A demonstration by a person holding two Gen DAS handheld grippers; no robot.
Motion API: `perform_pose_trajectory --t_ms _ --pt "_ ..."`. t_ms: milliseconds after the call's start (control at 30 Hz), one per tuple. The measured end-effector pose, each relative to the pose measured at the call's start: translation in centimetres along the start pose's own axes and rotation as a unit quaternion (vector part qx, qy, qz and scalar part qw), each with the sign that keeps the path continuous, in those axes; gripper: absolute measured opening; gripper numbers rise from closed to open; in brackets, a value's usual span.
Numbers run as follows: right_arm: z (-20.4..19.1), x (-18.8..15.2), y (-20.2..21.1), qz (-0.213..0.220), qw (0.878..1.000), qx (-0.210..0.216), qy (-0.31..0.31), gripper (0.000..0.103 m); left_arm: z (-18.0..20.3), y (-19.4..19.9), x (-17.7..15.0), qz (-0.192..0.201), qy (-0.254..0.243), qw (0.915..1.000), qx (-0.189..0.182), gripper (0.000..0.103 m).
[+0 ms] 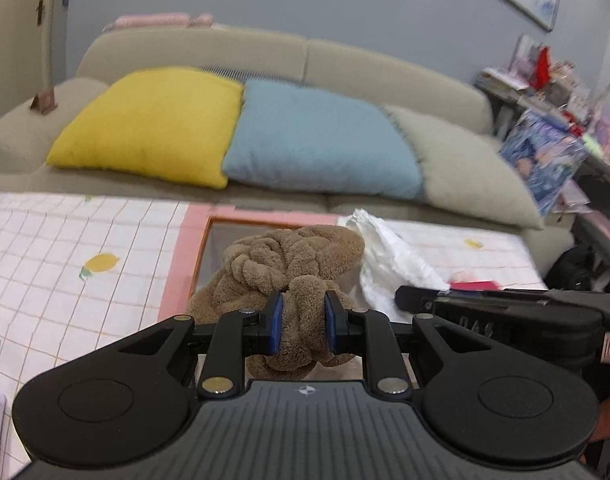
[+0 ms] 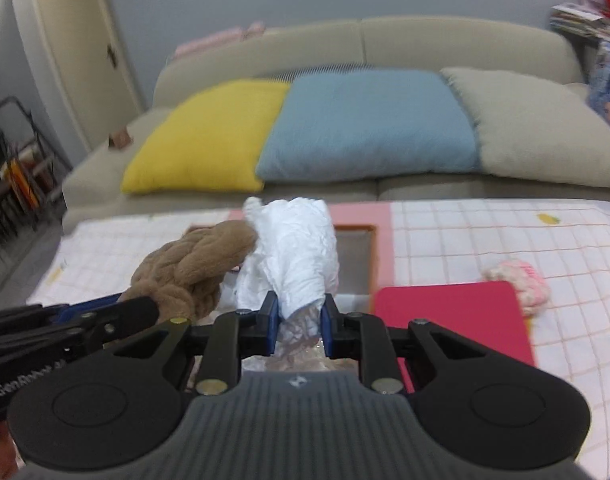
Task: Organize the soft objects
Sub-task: 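Carry the towel and white cloth over the box and open both tools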
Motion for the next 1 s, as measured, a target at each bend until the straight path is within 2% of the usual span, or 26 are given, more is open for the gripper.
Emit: perform_pose_trajectory --t_ms 167,400,467,767,867,1000 --pt "0.3 -1.1 -4.0 -0.040 0.999 -0.010 0.016 0.019 -0.9 -3.5 -1.4 -0.045 -0.001 0.9990 -0.002 0.023" --pt "0.1 -1.8 -6.8 -0.076 0.996 -0.017 0.041 0.019 -0.9 -6.0 -2.8 -0.087 -0.019 0.9960 0.004 0.024" --pt "0.1 -1.8 -7.1 -0.074 0.995 -0.023 0.056 0.019 -0.8 -6.5 -3.2 -0.095 -0.021 0.9952 0.006 0.024" --pt "-0.3 -1.8 -7.8 -0.076 0.990 -0.037 0.112 0.020 -0.8 -7.2 -3.6 -0.116 -0.034 0.9927 0.005 0.025" --pt "-0.3 -1.7 -7.9 -0.078 0.990 -0.036 0.112 0.023 -0.7 -7.0 -3.4 -0.116 -0.044 0.9922 0.011 0.028" --pt "0.1 -1.4 -7.7 -0.080 0.991 -0.038 0.102 0.031 -0.7 -6.6 -2.9 -0.109 -0.048 0.9929 0.008 0.032"
Point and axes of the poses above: each gripper's, at about its wrist camera, not at the fingertips, and y roughly against the way its jaws point, z to its right, x to its top, the point moved 9 cm from there along -y, roughly the way its jaws point, and after that the axes turned 10 degrees about -y, right-handed, at the moved point
